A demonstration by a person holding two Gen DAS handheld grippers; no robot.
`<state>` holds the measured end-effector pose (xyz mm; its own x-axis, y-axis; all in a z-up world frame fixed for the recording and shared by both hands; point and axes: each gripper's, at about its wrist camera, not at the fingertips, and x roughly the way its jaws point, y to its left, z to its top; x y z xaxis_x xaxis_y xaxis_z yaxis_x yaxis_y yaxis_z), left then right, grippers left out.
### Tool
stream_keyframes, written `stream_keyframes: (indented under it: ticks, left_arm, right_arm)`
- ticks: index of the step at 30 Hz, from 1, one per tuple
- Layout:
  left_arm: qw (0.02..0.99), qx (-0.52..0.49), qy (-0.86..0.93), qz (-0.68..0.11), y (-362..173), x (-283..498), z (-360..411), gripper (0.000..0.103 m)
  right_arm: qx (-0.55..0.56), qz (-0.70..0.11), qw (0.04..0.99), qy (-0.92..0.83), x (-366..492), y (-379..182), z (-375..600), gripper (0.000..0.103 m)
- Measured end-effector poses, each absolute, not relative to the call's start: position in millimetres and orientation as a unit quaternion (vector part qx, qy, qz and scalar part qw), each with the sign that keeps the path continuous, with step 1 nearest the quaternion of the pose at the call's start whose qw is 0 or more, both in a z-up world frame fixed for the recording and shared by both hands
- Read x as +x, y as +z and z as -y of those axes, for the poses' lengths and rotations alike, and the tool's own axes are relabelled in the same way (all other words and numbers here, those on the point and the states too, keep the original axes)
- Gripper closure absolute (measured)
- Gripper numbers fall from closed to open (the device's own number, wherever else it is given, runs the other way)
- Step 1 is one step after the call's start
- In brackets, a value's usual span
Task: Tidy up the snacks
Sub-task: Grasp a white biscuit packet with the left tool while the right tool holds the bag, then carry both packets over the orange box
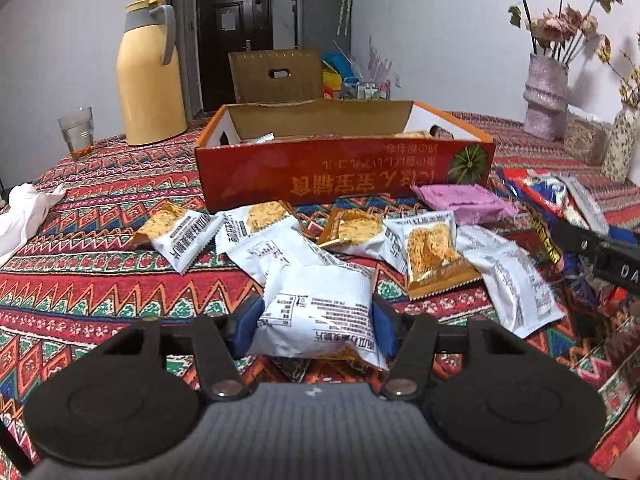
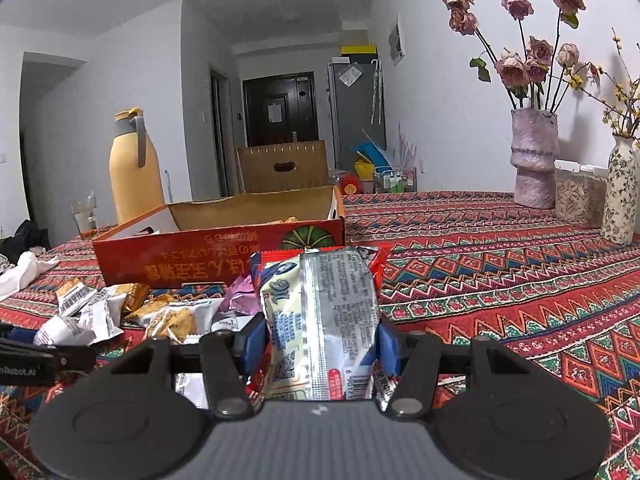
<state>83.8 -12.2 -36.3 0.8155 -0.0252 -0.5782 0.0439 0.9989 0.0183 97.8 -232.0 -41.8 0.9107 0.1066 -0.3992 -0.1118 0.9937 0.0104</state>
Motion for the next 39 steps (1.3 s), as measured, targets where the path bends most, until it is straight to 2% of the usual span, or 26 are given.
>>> stream_keyframes:
  ticks: [10, 20, 28, 39]
  left_arm:
    - [0.967, 0.018, -0.016, -0.252, 9, 76, 14, 0.044]
    - [0.976, 0.020, -0.005, -0.216, 50, 102, 17, 0.044]
    - [0.979, 0.011, 0.007, -0.202, 76, 140, 18, 0.044]
    - [0.978, -0.008, 0.029, -0.206, 92, 204, 12, 0.044]
  right_arm:
    - [-0.029, -0.182, 0.981, 0.065, 93, -18, 223, 0.048]
    - [-0.038, -0.139, 0.987, 0.078, 111, 22, 206, 0.048]
    - [-0.037, -0.123, 0.988, 0.088, 153, 48, 190, 0.048]
    - [-0.023, -0.146, 0.984, 0.097, 230, 59, 171, 0.048]
